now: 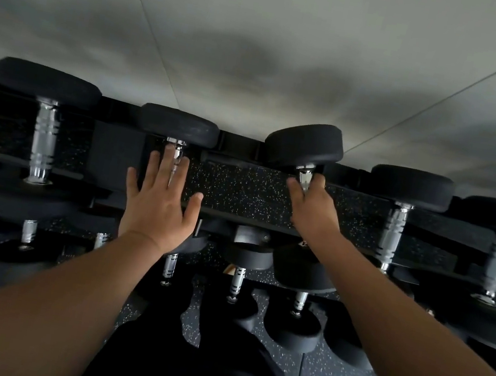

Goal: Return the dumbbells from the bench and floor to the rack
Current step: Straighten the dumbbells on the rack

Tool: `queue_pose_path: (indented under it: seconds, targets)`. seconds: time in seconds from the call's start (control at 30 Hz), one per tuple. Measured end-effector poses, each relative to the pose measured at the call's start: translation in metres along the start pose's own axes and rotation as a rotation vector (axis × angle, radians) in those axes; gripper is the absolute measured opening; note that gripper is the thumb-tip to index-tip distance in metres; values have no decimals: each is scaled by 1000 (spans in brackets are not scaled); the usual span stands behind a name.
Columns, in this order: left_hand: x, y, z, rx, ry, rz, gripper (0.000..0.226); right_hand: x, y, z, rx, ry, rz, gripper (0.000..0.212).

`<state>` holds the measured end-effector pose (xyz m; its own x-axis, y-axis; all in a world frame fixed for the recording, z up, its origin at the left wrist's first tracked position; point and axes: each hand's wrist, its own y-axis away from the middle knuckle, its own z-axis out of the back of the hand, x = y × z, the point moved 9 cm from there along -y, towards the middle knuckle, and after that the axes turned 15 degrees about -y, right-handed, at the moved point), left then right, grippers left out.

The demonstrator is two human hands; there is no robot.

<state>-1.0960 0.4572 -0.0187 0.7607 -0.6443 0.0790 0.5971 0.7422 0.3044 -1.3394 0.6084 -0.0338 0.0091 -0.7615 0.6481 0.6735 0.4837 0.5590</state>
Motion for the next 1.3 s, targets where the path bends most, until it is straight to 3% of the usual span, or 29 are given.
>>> queue_pose_path:
  seconds: [0.43, 0.87, 1.3]
  targets:
    - [1, 1, 0, -11, 17, 4, 72, 1, 1, -1, 26, -67, 4, 37]
    - [2, 0, -1, -20, 30, -1, 70, -7, 7, -26, -15, -382, -71, 40]
    - [1, 0, 1, -16, 43, -8, 72, -9, 8, -42, -90, -410, -68, 43]
